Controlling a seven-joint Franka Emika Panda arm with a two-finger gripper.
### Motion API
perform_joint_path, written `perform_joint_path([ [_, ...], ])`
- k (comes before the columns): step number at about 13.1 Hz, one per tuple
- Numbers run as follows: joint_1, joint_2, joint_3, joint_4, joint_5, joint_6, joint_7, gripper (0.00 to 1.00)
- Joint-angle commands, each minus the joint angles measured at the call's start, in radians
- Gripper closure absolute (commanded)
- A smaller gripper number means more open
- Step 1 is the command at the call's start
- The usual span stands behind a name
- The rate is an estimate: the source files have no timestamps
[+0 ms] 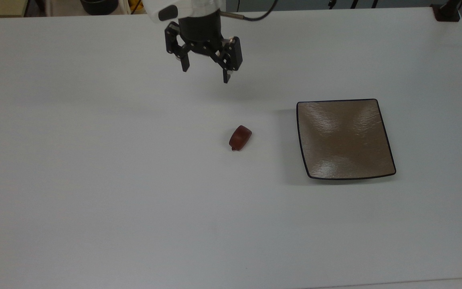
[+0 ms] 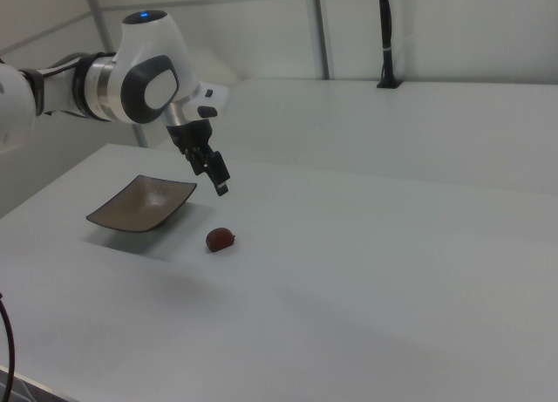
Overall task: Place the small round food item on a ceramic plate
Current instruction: 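Lower the open gripper down around the dark red food item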
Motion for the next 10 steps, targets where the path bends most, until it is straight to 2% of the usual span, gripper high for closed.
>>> perform_joint_path([
  [1,0.019,0.07,0.027,0.012,-0.02,0.037,0.133,0.0],
  [4,0.035,0.132,0.028,0.012,-0.066,0.102,0.243,0.0],
  [6,0.037,0.2,0.033,0.014,-0.121,0.16,0.329,0.0],
  [9,0.04,0.31,0.071,0.017,-0.248,0.26,0.432,0.0],
  [10,0.04,0.344,0.074,0.046,-0.271,0.278,0.478,0.0],
])
